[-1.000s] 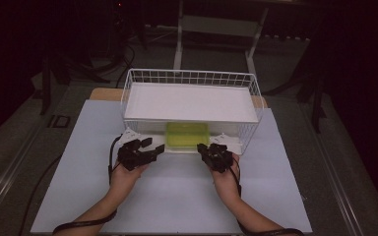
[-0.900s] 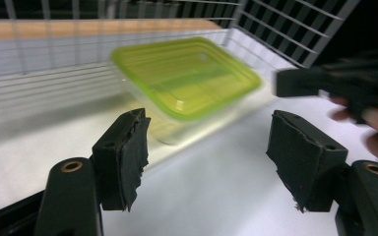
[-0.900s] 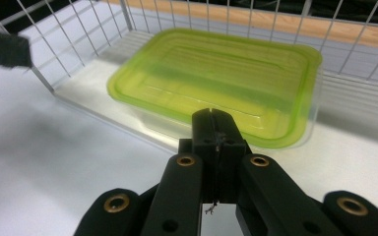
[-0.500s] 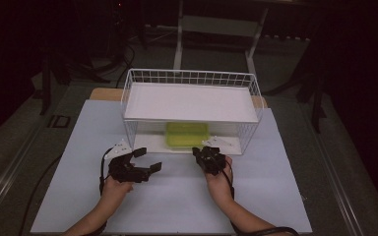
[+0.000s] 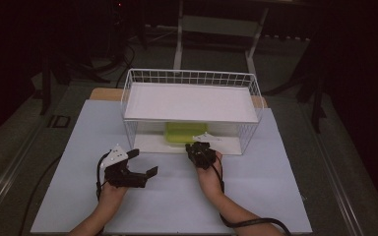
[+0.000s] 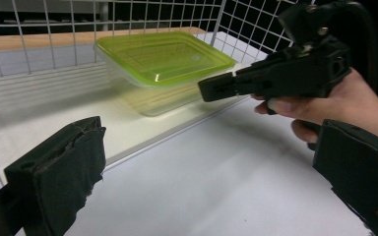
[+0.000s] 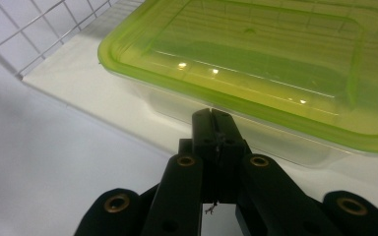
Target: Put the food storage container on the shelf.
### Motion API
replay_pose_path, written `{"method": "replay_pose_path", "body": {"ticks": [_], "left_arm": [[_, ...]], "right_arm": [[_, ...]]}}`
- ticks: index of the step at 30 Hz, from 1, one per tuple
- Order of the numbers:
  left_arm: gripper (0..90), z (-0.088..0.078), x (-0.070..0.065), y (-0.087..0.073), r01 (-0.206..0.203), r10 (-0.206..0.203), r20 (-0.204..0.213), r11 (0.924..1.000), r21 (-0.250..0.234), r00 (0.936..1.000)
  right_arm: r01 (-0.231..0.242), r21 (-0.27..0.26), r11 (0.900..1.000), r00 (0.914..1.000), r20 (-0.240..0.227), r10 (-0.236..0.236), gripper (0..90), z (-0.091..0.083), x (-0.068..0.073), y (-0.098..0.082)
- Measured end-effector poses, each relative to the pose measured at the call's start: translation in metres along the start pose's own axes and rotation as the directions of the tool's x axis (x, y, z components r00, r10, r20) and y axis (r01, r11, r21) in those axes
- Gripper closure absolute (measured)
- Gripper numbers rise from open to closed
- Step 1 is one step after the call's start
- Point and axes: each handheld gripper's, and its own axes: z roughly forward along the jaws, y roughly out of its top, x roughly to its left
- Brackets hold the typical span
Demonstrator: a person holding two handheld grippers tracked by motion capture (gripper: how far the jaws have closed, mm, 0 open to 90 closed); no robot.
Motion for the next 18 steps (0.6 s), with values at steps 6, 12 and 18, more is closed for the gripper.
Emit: {"method": "replay_pose_path", "body": {"ticks": [6,12,18], "left_arm": [[0.1,-0.001,0.003,-0.003,-0.003,0.003,0.000,1.0000,0.005,1.0000],[0.1,0.000,0.004,-0.004,0.007,-0.007,0.006,0.9999,0.008,1.0000],[0.1,0.001,0.003,-0.005,0.006,-0.007,0.023,0.9999,0.013,0.9997]], "right_arm": [[-0.017,0.003,1.000,0.9998,0.013,0.017,90.0,0.011,-0.003,0.006],[-0.031,-0.008,0.999,0.9991,0.030,0.031,90.0,0.016,-0.011,0.013],[-0.052,-0.009,0.999,0.9982,0.031,0.052,90.0,0.017,-0.016,0.016]]}}
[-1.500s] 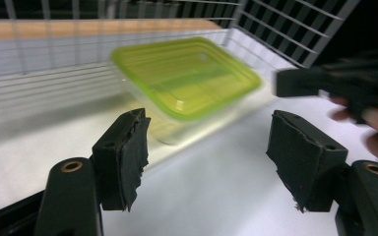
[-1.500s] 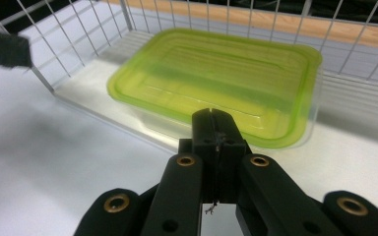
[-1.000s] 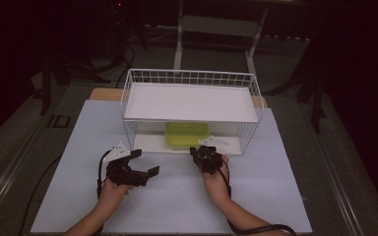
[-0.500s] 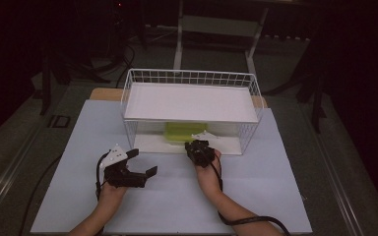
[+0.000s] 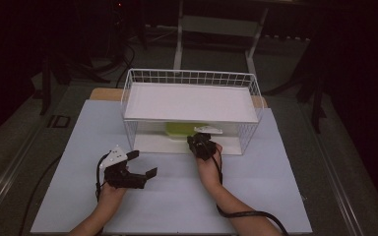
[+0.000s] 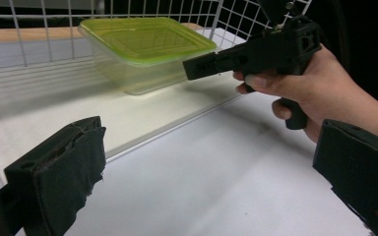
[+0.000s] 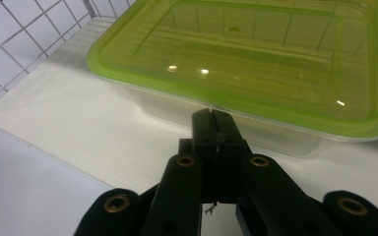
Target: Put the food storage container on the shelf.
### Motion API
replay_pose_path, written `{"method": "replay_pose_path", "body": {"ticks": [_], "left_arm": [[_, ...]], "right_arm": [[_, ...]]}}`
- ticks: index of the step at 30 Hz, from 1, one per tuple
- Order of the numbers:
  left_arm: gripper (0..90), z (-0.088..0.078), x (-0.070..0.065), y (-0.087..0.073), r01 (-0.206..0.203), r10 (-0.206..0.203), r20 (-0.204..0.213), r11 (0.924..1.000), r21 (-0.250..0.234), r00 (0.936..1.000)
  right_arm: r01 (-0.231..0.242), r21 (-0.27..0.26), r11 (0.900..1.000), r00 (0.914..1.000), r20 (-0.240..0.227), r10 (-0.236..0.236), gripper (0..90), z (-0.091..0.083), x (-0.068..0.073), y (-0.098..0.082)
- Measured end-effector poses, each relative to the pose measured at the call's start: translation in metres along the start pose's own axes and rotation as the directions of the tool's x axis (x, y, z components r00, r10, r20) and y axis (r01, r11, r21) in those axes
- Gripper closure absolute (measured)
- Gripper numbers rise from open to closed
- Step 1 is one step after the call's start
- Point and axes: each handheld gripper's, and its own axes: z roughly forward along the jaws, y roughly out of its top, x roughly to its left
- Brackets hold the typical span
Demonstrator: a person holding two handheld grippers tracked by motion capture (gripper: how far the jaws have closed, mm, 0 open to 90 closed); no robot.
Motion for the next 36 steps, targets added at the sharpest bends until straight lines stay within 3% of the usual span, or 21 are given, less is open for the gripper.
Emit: {"method": "replay_pose_path", "body": {"ticks": [9,16,21,28,32,36], "left_arm": [[0.1,0.001,-0.002,-0.001,-0.017,0.017,-0.001,0.9998,0.006,0.9999],[0.1,0.001,-0.003,-0.001,-0.028,0.028,0.009,0.9996,0.008,0.9996],[0.1,0.002,-0.003,0.000,-0.025,0.025,0.020,0.9997,0.006,0.9995],[0.1,0.004,-0.011,0.004,-0.042,0.042,0.033,0.9991,0.001,0.9986],[0.1,0.005,-0.014,0.006,-0.054,0.054,0.042,0.9985,0.003,0.9977],[0.1,0.008,-0.019,0.011,-0.070,0.069,0.071,0.9975,0.009,0.9951]], "right_arm": [[0.001,0.010,1.000,0.9999,-0.012,-0.001,89.6,0.002,0.001,0.000],[0.015,0.014,1.000,0.9988,-0.047,-0.014,79.2,-0.007,0.002,-0.006],[0.077,-0.015,0.997,0.9940,-0.076,-0.078,58.4,-0.019,0.004,-0.008],[0.050,-0.034,0.998,0.9855,-0.160,-0.055,42.0,-0.038,0.009,-0.012],[0.060,-0.048,0.997,0.9813,-0.180,-0.068,33.6,-0.051,0.012,-0.013],[0.087,-0.046,0.995,0.9700,-0.223,-0.095,19.6,-0.060,0.014,-0.013]]}}
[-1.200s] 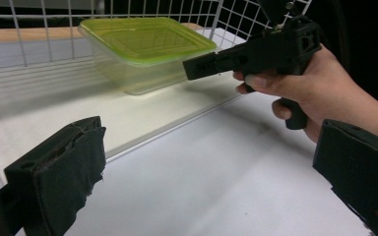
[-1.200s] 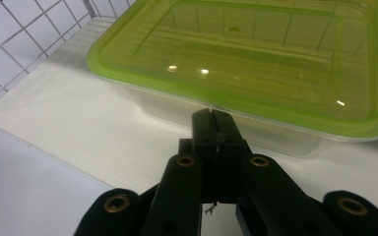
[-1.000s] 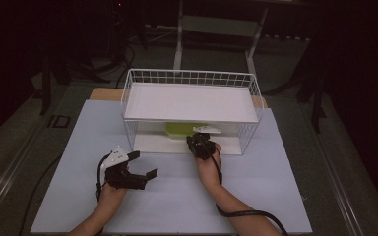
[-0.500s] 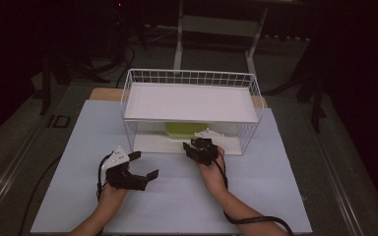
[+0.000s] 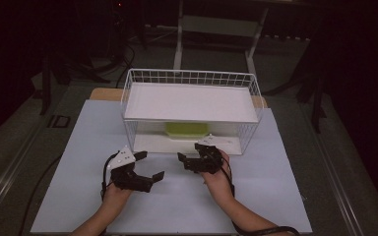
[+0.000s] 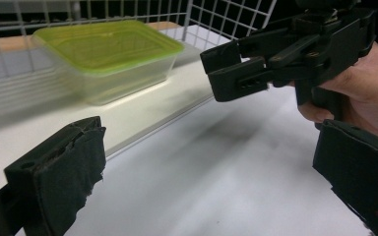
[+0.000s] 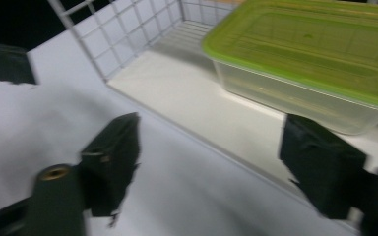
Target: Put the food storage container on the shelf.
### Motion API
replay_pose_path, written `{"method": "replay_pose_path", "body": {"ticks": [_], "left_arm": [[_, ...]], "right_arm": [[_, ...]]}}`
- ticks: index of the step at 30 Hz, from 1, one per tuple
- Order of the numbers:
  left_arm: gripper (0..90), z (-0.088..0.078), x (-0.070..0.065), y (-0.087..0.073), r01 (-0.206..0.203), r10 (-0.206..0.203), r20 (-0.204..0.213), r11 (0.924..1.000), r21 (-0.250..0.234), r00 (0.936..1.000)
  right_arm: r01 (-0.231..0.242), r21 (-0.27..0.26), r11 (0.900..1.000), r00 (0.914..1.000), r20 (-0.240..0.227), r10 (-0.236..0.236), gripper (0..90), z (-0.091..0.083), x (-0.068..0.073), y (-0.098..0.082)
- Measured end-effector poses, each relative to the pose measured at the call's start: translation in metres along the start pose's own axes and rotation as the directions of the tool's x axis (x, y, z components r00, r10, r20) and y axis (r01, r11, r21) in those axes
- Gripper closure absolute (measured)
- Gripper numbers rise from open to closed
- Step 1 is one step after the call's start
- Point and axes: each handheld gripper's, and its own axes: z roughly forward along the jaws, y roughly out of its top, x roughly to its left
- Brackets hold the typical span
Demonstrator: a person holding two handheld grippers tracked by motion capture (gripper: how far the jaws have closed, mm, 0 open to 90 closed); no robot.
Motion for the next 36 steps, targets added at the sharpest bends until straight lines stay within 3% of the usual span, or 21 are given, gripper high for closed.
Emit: {"method": "replay_pose_path", "body": {"ticks": [3,4,9,16,21,30,36], "left_arm": [[0.1,0.000,-0.001,0.002,-0.005,0.005,0.012,1.0000,-0.003,0.9999],[0.1,0.001,-0.005,0.008,-0.016,0.016,0.047,0.9998,-0.012,0.9988],[0.1,0.003,-0.009,0.014,-0.043,0.043,0.057,0.9990,-0.016,0.9974],[0.0,0.001,-0.009,0.016,-0.015,0.018,0.083,0.9992,-0.038,0.9964],[0.1,-0.004,-0.014,0.020,-0.037,0.041,0.101,0.9985,-0.042,0.9941],[0.1,-0.016,-0.020,0.023,-0.038,0.043,0.118,0.9983,-0.045,0.9921],[0.1,-0.027,-0.024,0.022,-0.044,0.049,0.129,0.9981,-0.043,0.9905]], "right_arm": [[-0.010,-0.008,1.000,0.9997,-0.021,0.010,19.6,-0.004,0.000,0.001],[-0.009,-0.008,1.000,0.9997,-0.021,0.008,17.5,-0.007,-0.001,0.003],[0.009,-0.016,1.000,0.9997,-0.024,-0.009,15.3,-0.013,-0.002,0.006],[0.009,-0.023,1.000,0.9992,-0.038,-0.010,16.4,-0.022,-0.002,0.005],[0.047,-0.034,0.998,0.9976,-0.049,-0.048,16.4,-0.033,0.002,0.002],[0.053,-0.055,0.997,0.9933,-0.100,-0.058,16.5,-0.054,0.003,-0.003],[0.053,-0.074,0.996,0.9928,-0.104,-0.061,17.9,-0.069,0.000,-0.008]]}}
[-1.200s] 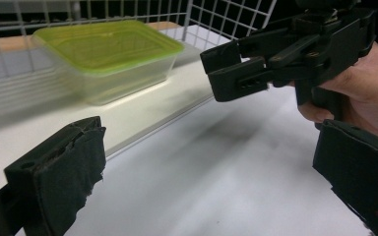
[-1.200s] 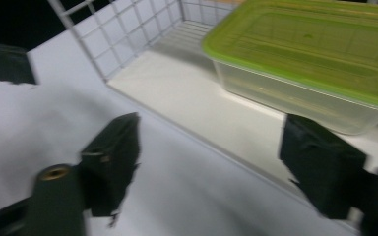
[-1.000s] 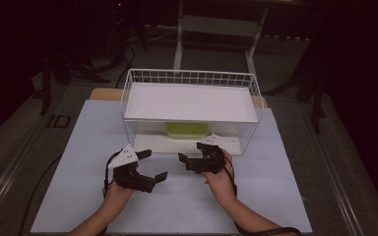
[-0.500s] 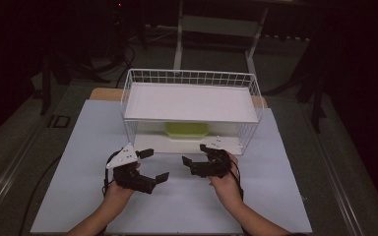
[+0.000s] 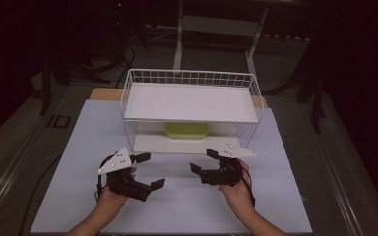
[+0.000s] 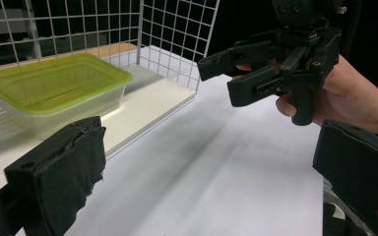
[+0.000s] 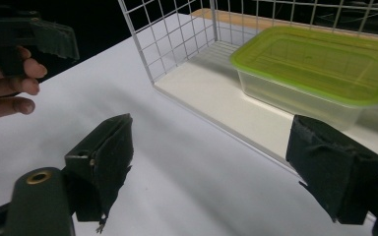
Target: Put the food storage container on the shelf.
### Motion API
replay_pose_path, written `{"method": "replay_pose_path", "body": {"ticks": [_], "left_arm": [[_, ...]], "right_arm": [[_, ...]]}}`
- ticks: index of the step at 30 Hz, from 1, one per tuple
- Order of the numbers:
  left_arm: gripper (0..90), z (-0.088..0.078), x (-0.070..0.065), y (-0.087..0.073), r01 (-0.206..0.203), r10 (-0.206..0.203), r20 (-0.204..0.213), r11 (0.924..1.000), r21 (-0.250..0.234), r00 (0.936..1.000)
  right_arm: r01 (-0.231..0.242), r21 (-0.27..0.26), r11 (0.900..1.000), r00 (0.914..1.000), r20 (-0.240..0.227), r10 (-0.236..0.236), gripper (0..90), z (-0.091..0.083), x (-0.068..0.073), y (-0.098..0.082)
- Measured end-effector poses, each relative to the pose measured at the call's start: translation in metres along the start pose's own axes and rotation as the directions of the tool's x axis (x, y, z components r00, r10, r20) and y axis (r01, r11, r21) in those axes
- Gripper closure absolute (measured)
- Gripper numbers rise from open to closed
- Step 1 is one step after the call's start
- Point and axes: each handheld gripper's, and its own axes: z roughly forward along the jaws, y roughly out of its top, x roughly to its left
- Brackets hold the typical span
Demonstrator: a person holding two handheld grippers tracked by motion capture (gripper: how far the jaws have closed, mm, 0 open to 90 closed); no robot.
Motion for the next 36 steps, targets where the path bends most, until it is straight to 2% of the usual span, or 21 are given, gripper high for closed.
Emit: {"method": "replay_pose_path", "body": {"ticks": [6,8,9,11,16,21,27,29,33,36], "left_arm": [[0.1,-0.010,-0.003,-0.001,-0.012,0.012,-0.003,0.9999,-0.006,0.9999],[0.1,-0.015,-0.006,-0.003,-0.058,0.058,-0.023,0.9983,0.000,0.9981],[0.1,-0.016,-0.007,-0.005,-0.066,0.066,-0.024,0.9978,0.001,0.9975],[0.1,-0.017,-0.008,-0.008,-0.055,0.055,-0.016,0.9985,0.002,0.9983],[0.1,-0.019,-0.007,-0.019,-0.033,0.033,-0.006,0.9994,0.009,0.9994],[0.1,-0.021,-0.004,-0.029,-0.021,0.021,-0.005,0.9997,0.011,0.9998],[0.1,-0.025,-0.004,-0.034,-0.029,0.029,-0.004,0.9991,0.030,0.9996],[0.1,-0.027,-0.005,-0.036,-0.031,0.031,-0.001,0.9989,0.035,0.9995],[0.1,-0.031,-0.005,-0.039,-0.023,0.023,0.000,0.9985,0.049,0.9997],[0.1,-0.034,-0.004,-0.042,-0.021,0.021,-0.003,0.9985,0.051,0.9998]], "right_arm": [[0.001,-0.011,1.000,1.0000,-0.003,-0.001,17.9,-0.011,-0.001,-0.004],[0.014,-0.018,1.000,0.9999,0.005,-0.014,18.1,-0.018,-0.001,-0.009],[0.024,-0.017,1.000,0.9997,-0.001,-0.024,18.1,-0.020,-0.001,-0.011],[0.044,-0.018,0.999,0.9990,0.011,-0.044,18.0,-0.024,0.000,-0.014],[0.040,-0.027,0.999,0.9992,0.007,-0.040,18.0,-0.035,-0.001,-0.021],[0.068,-0.014,0.998,0.9973,0.030,-0.068,17.9,-0.042,-0.004,-0.031],[0.054,-0.031,0.998,0.9982,0.030,-0.053,17.9,-0.052,-0.007,-0.039],[0.062,-0.036,0.997,0.9978,0.023,-0.062,17.8,-0.058,-0.008,-0.042],[0.068,-0.024,0.997,0.9973,0.027,-0.068,17.2,-0.063,-0.011,-0.047],[0.065,-0.014,0.998,0.9978,0.013,-0.065,16.4,-0.067,-0.014,-0.050]]}}
